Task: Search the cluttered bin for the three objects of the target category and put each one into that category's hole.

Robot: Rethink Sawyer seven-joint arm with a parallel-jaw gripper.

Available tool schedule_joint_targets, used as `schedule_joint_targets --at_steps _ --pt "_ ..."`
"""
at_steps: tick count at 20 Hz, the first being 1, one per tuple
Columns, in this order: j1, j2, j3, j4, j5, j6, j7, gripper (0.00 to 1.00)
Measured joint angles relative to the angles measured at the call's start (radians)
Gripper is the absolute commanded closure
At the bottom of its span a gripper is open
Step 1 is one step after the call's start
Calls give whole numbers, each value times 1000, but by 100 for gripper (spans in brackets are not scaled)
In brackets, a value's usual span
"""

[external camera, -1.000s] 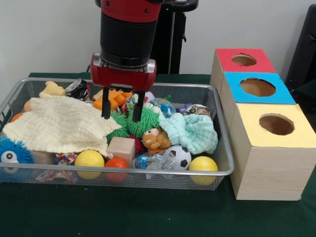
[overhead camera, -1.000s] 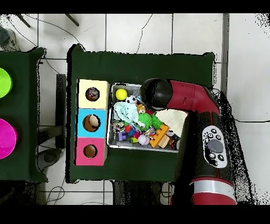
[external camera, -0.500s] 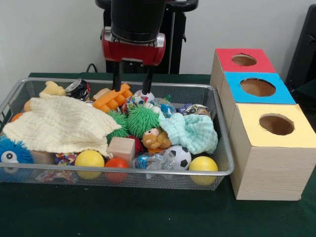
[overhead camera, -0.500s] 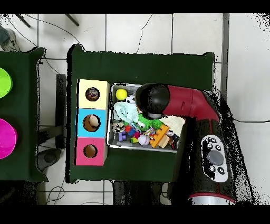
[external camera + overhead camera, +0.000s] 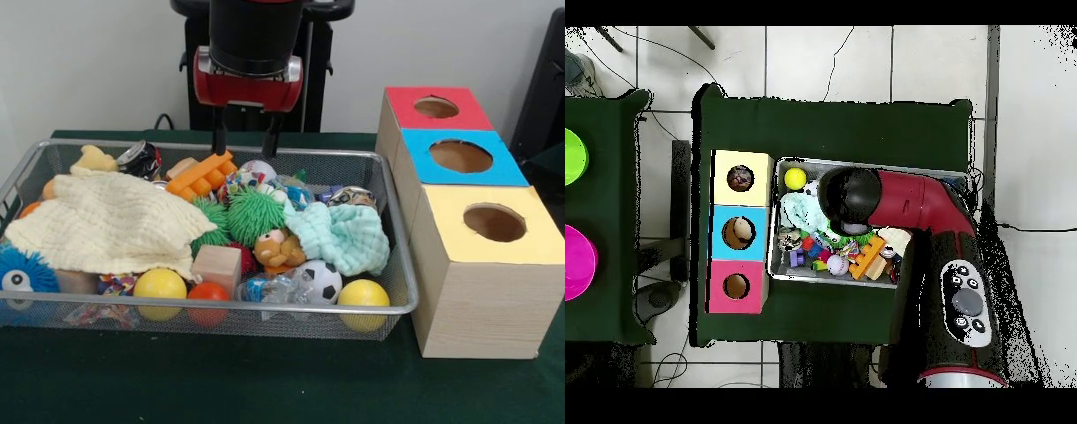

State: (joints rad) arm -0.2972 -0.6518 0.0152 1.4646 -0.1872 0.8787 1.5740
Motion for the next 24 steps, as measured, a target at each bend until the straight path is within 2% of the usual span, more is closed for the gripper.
schedule_joint_targets --at_steps 11,24 --pt "0 65 1 71 -44 -28 0 0" --pt "0 144 1 74 -122 -72 0 0"
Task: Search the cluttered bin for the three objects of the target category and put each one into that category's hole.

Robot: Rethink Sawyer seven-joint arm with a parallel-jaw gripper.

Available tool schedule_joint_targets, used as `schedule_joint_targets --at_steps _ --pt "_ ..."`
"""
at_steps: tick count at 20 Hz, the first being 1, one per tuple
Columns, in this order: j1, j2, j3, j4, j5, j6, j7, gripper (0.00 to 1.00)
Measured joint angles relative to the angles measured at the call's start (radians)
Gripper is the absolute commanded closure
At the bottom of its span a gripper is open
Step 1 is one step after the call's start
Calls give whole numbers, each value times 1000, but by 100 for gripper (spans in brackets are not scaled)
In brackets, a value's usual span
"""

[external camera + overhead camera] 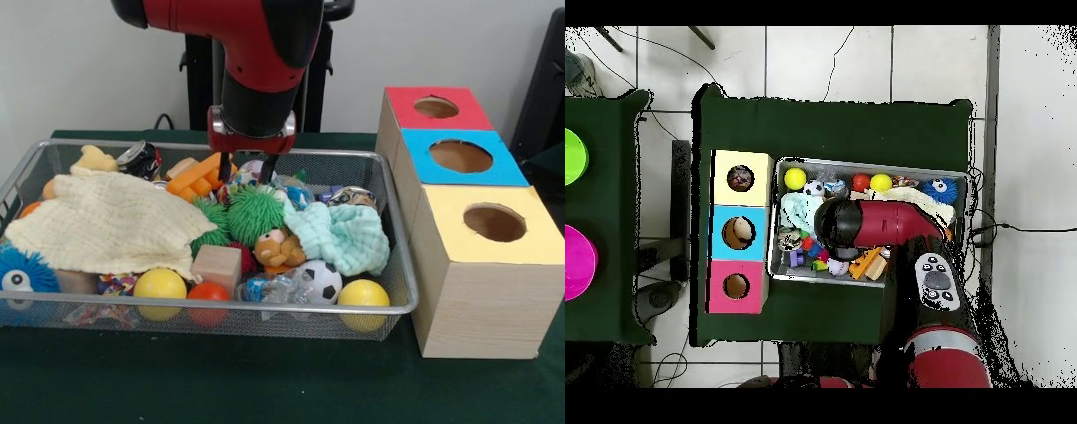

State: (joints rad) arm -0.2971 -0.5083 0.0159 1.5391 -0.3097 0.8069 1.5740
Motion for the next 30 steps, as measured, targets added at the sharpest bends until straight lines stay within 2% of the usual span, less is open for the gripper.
schedule_joint_targets --at_steps 16,17,30 --pt "20 68 -8 0 -23 -4 0 0" --pt "27 73 -8 -1 -22 -4 0 100" --pt "37 59 -8 2 -23 -4 0 100"
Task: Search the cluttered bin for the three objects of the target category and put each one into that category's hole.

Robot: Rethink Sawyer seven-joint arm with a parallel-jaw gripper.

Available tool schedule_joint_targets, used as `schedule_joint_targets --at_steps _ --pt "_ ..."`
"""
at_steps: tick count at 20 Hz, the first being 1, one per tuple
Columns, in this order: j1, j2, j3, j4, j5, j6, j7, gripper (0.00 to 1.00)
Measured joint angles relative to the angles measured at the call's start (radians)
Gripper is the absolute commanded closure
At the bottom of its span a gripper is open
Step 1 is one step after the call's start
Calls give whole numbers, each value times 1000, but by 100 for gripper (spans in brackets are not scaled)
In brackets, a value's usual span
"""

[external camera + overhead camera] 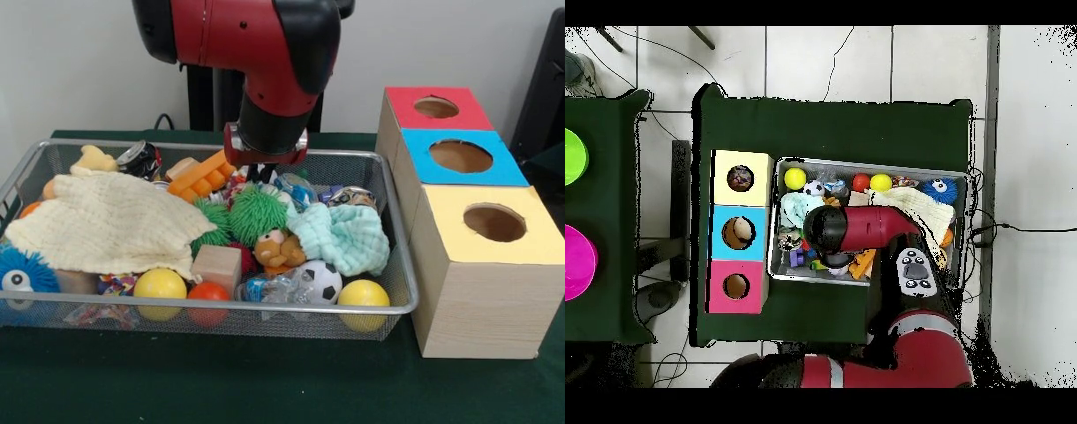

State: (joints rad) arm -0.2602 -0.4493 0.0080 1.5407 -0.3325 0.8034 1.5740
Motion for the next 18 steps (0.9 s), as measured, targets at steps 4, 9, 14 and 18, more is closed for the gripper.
schedule_joint_targets --at_steps 4,9,14,18 --pt "11 -46 0 16 1 1 0 100" --pt "47 -153 0 33 39 41 0 100" --pt "84 -253 0 34 96 110 0 100" --pt "111 -316 0 34 137 146 0 100"
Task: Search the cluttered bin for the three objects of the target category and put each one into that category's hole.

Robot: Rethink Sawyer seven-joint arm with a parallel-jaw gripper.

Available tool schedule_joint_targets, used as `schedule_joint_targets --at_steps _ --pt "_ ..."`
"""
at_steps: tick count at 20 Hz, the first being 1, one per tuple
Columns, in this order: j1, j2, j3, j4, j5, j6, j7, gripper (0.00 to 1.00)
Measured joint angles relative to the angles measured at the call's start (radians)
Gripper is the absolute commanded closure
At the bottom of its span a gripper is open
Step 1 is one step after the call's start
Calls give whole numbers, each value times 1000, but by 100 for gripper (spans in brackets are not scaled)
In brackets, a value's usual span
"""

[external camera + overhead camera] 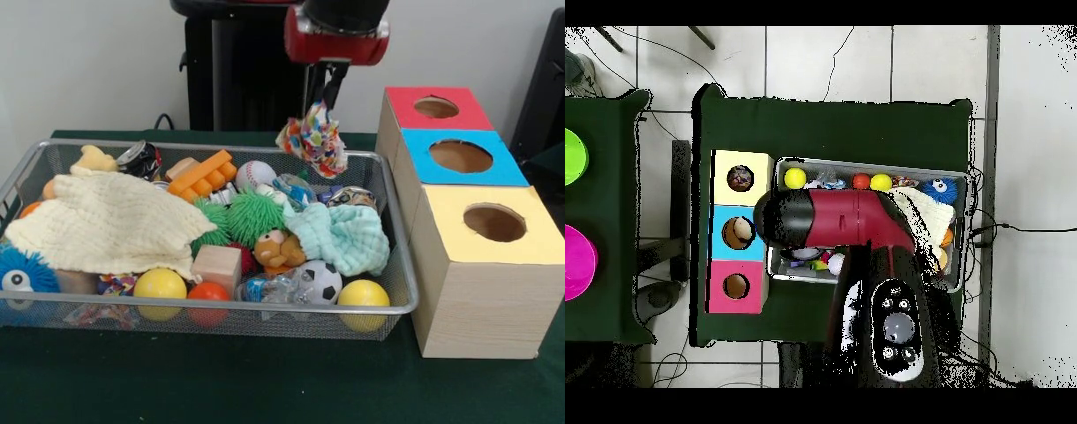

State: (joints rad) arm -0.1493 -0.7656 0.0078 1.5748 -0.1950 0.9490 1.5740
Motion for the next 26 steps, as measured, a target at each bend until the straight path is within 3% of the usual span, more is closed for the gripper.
schedule_joint_targets --at_steps 6,14,21,26 --pt "44 -62 0 0 59 3 0 100" --pt "98 -90 0 1 139 -8 1 100" --pt "145 -68 -3 -16 155 -42 5 100" --pt "181 -11 -4 -51 159 -142 12 100"
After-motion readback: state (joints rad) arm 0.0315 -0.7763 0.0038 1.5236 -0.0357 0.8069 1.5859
